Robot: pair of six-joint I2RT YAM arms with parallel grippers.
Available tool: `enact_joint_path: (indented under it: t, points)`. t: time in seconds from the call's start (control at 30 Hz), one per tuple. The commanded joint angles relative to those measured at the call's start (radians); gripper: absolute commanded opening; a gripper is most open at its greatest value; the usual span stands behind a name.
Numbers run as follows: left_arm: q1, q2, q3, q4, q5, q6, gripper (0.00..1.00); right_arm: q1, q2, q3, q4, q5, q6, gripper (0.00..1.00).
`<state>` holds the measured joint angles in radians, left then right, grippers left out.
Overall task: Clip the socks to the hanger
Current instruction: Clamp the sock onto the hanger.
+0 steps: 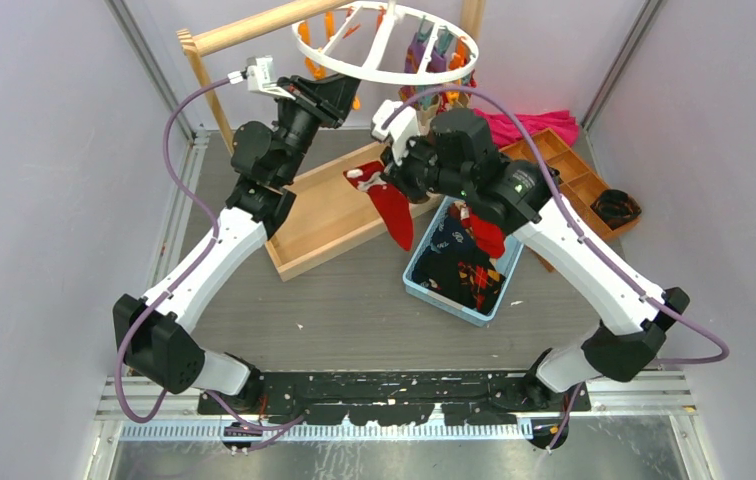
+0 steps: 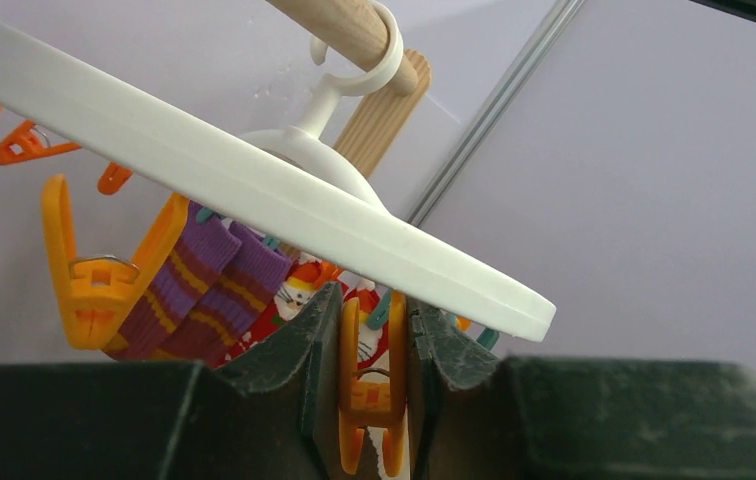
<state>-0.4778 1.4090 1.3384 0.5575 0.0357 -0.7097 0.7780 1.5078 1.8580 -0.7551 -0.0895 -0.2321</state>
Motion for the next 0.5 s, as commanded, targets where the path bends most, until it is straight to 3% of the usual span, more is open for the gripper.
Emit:
enact_joint_path:
  t: [0.0,0.1,0.23,0.47]
  points:
    - [0.002,-0.024,-0.008,0.038,-0.017,-0.034,0.00,0.012,-0.134,-0.181,0.325,0.013,-0.240,0.01]
    - [0.002,-0.019,-0.014,0.052,-0.013,-0.048,0.00,0.018,-0.134,-0.228,0.496,0.035,-0.268,0.01]
    - [0.002,-0.018,-0.019,0.061,-0.006,-0.058,0.00,0.018,-0.076,-0.170,0.530,0.143,-0.229,0.01]
    - [0.002,-0.010,-0.018,0.079,0.009,-0.069,0.00,0.018,-0.032,-0.161,0.634,0.119,-0.137,0.01]
